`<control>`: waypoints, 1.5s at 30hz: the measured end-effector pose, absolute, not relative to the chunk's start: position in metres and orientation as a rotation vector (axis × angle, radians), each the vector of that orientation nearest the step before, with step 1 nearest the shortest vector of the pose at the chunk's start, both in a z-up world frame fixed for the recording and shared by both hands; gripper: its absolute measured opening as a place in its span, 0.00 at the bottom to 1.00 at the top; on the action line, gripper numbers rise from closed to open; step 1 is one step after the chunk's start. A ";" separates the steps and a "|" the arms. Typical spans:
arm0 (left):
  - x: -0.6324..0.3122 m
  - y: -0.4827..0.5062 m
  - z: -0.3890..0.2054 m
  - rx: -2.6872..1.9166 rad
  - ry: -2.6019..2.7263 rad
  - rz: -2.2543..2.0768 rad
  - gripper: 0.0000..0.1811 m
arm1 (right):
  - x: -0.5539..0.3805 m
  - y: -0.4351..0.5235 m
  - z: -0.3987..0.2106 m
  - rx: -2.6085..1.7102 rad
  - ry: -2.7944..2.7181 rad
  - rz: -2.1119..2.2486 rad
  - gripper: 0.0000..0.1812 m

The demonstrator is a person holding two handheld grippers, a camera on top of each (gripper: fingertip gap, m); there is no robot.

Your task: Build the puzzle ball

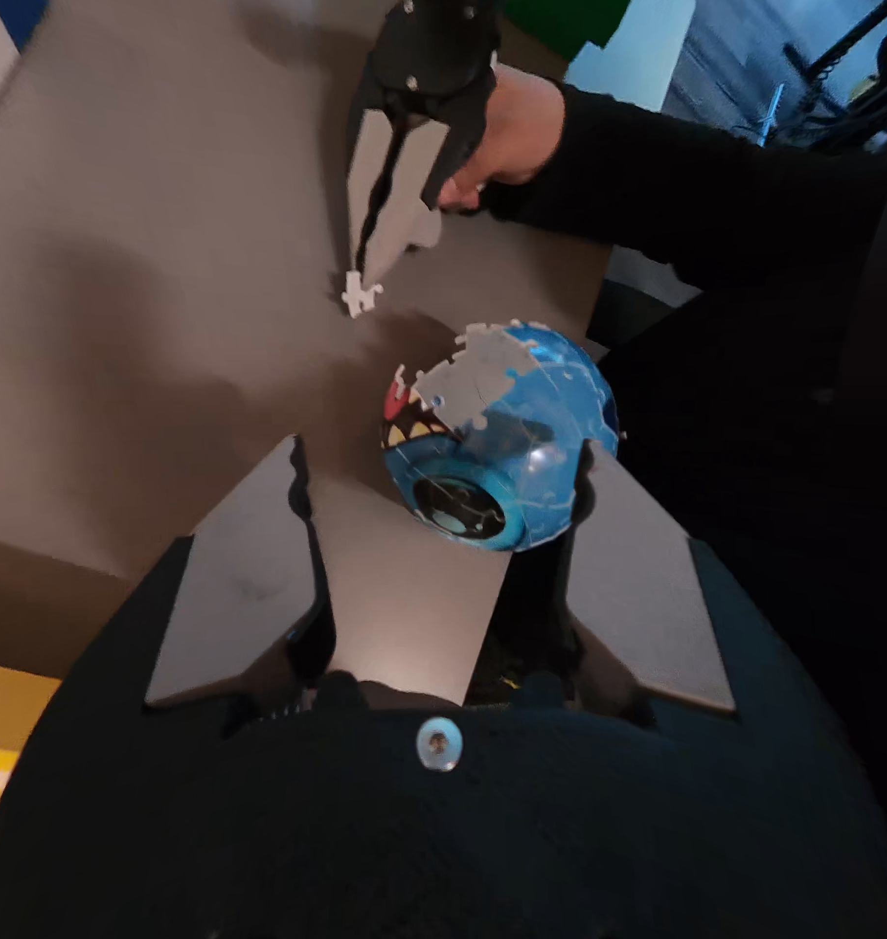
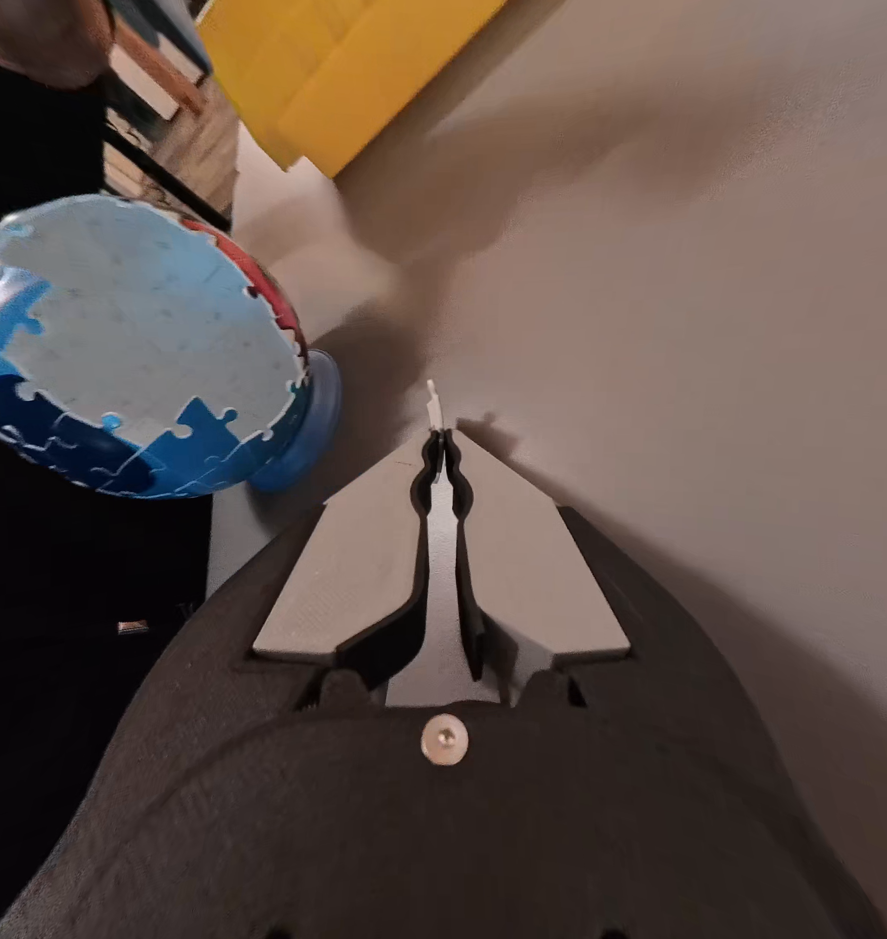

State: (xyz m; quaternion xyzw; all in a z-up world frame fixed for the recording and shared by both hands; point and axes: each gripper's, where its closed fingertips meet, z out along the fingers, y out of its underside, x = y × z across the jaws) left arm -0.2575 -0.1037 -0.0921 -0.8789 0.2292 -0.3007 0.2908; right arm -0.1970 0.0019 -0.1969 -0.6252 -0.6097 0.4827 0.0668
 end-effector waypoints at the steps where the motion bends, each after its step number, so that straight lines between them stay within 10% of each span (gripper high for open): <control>1: -0.258 -0.109 -0.098 -2.345 0.612 -0.796 0.60 | -0.197 0.004 -0.200 -1.895 -1.851 1.406 0.00; 9: -0.238 -0.133 -0.123 -2.324 0.702 -0.894 0.62 | -0.194 0.012 -0.205 -1.988 -1.847 1.402 0.03; 24: -0.230 -0.131 -0.125 -2.217 0.664 -0.963 0.63 | -0.147 -0.075 -0.156 -1.832 -1.693 1.608 0.49; 45: -0.216 -0.137 -0.141 -2.255 0.610 -0.990 0.66 | -0.182 -0.134 -0.159 -1.719 -1.781 1.890 0.60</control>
